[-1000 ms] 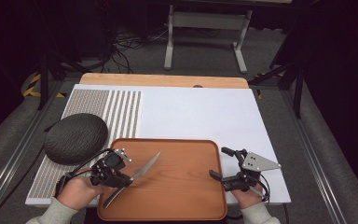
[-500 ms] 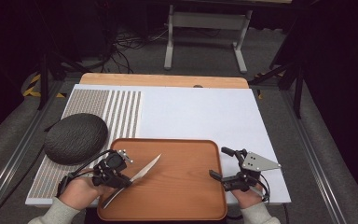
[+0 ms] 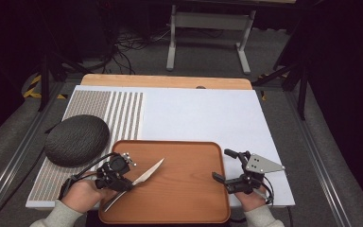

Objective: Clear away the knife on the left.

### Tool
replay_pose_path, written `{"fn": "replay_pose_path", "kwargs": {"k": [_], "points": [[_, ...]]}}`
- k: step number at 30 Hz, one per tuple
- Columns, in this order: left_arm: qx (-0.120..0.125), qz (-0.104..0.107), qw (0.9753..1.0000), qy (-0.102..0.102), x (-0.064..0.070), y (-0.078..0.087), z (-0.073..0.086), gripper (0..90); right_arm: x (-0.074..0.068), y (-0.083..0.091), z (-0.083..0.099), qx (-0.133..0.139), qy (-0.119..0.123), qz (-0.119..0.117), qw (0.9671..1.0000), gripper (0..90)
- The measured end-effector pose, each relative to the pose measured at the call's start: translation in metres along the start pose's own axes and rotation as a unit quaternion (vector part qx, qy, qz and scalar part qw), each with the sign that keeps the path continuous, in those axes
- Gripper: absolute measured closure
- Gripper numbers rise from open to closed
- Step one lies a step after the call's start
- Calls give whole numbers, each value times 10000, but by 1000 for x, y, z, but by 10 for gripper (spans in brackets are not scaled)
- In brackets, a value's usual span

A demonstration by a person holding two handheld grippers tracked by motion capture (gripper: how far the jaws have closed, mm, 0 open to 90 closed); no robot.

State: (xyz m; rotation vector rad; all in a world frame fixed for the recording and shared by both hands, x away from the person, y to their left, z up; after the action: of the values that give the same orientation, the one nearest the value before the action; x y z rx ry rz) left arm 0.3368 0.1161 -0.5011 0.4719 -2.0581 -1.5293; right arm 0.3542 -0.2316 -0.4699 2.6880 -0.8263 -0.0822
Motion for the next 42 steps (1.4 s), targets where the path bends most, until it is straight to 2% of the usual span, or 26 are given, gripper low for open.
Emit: {"fn": "replay_pose_path", "kwargs": {"k": [6, 12, 15, 16, 19, 20, 22, 23, 24, 25, 28, 31, 32, 35, 42], "points": [[-104, -6, 9999, 10, 0, -3, 0, 793, 0, 0, 0, 0, 3, -8, 10000, 71], [-110, -2, 9999, -2, 0, -3, 0, 789, 0, 0, 0, -5, 7, -13, 10000, 71], [-89, -53, 9999, -46, 0, -3, 0, 749, 0, 0, 0, -17, 9, -17, 10000, 71], [-28, -63, 9999, -116, 0, -3, -2, 711, 0, 0, 0, -27, 6, -17, 10000, 70], [18, 1, 9999, -112, 1, -1, -3, 631, 0, 0, 0, -21, 5, -20, 10000, 70], [118, 17, 9998, -170, 2, 0, -4, 631, 0, 0, 0, -17, 10, -18, 10000, 70], [283, 17, 9994, -214, 3, 3, -6, 556, 0, 0, 0, -14, 7, -16, 10000, 70], [510, -54, 9979, -407, 4, 7, -9, 510, 0, 0, 0, -13, 8, -13, 10000, 70], [510, -54, 9979, -407, 4, 7, -9, 508, 0, 0, 0, -12, 10, -12, 10000, 70], [642, -94, 9964, -548, 5, 9, -10, 508, 0, 0, 0, -12, 10, -12, 10000, 70], [772, -6, 9946, -689, 9, 12, -13, 606, -1, 0, 0, -20, 18, -14, 10000, 70], [865, -68, 9928, -827, 13, 11, -15, 844, 0, 0, 0, -19, 16, -14, 10000, 70], [866, -97, 9925, -856, 15, 10, -16, 895, -1, 0, 0, -18, 23, -14, 10000, 70], [750, -169, 9918, -1022, 19, 3, -19, 898, -1, 0, 0, -14, 27, -12, 10000, 70], [521, -329, 9909, -1197, 20, -6, -19, 899, -1, 1, 0, 4, 30, -5, 10000, 70]]}}
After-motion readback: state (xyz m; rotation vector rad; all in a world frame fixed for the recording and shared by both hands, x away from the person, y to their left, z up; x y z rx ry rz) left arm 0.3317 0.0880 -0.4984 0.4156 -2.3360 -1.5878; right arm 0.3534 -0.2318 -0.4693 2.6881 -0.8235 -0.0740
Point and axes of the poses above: each handheld gripper's, and its own axes: y roughly backward along the jaws, z roughly out of its underside, x roughly to its right, the point moved 6 cm from there along -y, roughly forward along the jaws, and after that the axes turned 5 degrees about -x, right-handed, at the moved point
